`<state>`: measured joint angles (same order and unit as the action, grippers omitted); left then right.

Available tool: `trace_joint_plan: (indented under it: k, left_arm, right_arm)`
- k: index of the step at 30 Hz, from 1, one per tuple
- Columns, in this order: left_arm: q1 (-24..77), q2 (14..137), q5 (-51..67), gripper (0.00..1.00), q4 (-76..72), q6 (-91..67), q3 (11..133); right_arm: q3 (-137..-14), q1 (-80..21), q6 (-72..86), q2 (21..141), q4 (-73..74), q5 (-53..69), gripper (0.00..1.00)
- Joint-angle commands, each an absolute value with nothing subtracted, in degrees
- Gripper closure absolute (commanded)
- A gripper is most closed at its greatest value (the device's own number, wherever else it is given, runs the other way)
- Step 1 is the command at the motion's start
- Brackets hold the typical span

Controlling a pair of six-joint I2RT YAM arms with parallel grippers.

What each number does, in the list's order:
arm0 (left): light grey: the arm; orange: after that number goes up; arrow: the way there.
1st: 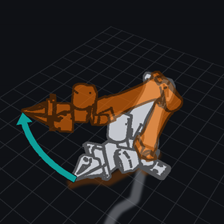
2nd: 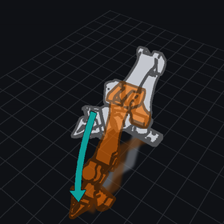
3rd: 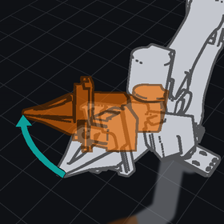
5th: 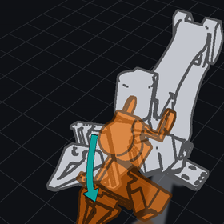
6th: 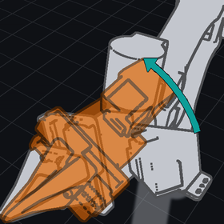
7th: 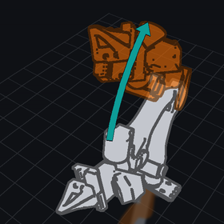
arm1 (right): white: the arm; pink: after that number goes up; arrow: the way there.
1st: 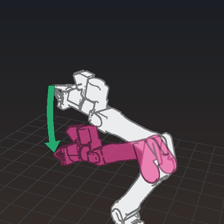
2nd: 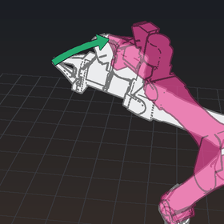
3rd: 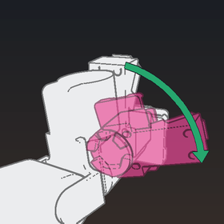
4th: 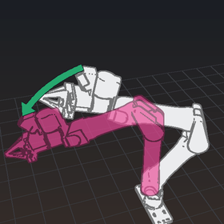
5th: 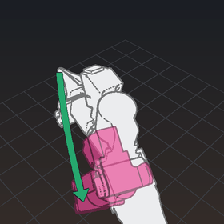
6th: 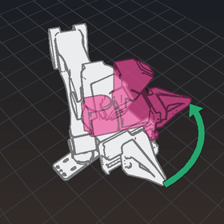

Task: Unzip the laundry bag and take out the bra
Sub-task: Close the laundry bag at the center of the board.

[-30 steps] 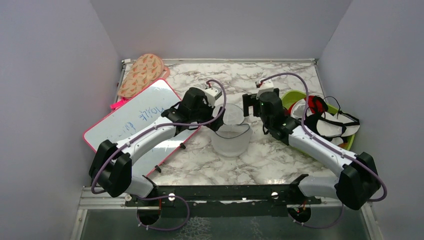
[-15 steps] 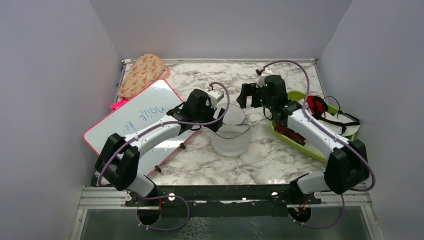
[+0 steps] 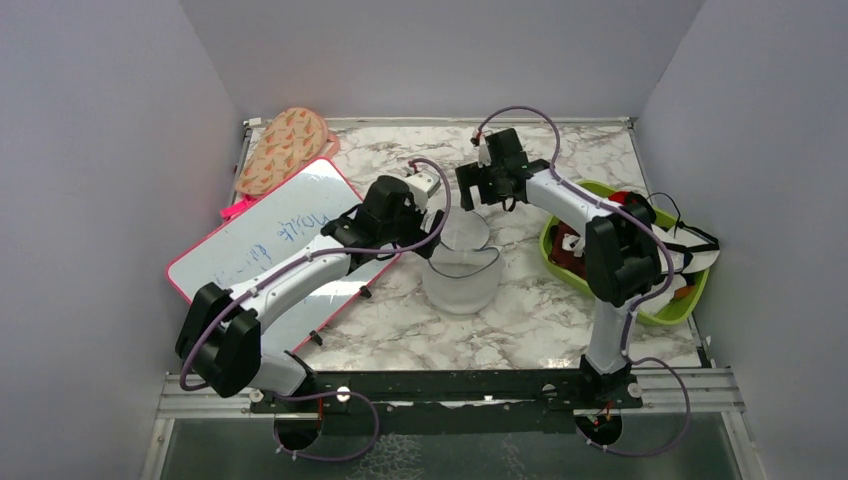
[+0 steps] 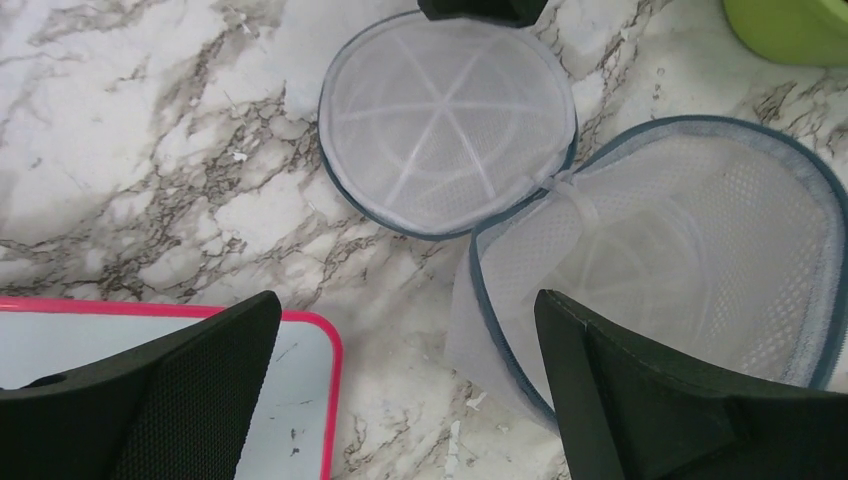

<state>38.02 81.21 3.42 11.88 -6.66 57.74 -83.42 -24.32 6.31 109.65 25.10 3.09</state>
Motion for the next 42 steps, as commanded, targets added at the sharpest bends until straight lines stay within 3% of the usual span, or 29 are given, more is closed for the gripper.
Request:
trace_joint_plan:
  k: [1, 10, 20, 30, 42]
  left_arm:
    - [38.33, 77.03, -0.73, 0.06, 9.63, -6.2, 57.15]
    - [38.21, 77.23, 0.26, 0.06, 9.54, -6.4, 57.4]
    - [38.23, 77.27, -1.1, 0.06, 10.04, -5.98, 57.42]
    - [38.24, 77.74, -0.47, 0.06, 10.07, -6.02, 57.5]
    - [38.14, 77.58, 0.02, 0.06, 10.05, -6.16, 57.71]
  right_arm:
    - [-86.79, -24.43, 3.18, 113.65, 31.81, 1.61, 0.04]
    - [-82.99, -24.6, 2.1, 116.55, 26.88, -0.42, 0.09]
    - [-80.39, -27.25, 3.27, 119.19, 20.49, -5.76, 0.36]
    - [-81.28, -27.2, 2.41, 110.58, 16.31, -1.56, 0.97]
    - [-70.51, -27.2, 1.6, 95.53, 6.85, 2.86, 0.99]
